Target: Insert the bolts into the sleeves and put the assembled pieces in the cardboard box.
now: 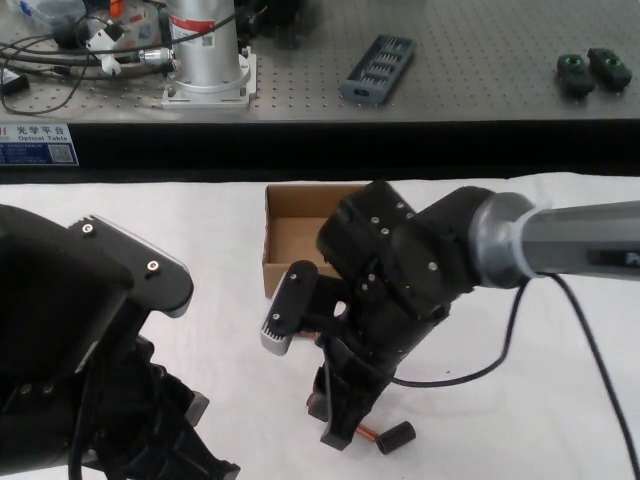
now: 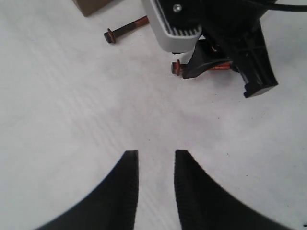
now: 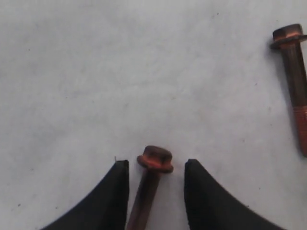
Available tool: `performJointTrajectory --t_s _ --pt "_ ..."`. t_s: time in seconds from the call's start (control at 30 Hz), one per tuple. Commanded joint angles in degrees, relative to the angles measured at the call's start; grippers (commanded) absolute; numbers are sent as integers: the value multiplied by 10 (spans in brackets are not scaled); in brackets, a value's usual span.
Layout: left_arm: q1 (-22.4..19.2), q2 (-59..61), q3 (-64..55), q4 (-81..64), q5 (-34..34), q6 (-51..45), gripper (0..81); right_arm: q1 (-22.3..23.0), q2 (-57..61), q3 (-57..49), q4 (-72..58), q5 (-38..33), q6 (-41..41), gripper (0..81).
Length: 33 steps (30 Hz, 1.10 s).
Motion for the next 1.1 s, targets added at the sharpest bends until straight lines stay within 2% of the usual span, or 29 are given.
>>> performJointTrajectory --t_s 0.0,0.4,0.47,0.63,0.67,0.8,0.93,1.07 --pt "-1 -6 -1 5 -1 -1 195 1 26 -22 0 3 20 286" --pt "-1 -6 -1 23 -1 -1 195 1 51 -31 39 9 23 279" --pt "-1 -6 -1 29 -1 -1 195 1 49 -31 42 9 38 220" --pt "-1 -6 -1 30 -1 -1 195 1 41 -31 56 9 72 5" --pt "-1 -6 -1 30 -1 -1 195 1 38 -31 58 9 74 33" --pt "-1 -6 -1 30 3 8 195 1 11 -31 76 7 90 36" --pt "-1 -6 -1 26 57 73 195 0 -49 -31 89 7 106 36" --pt "-1 -6 -10 26 65 108 195 -1 -127 -30 97 9 108 36"
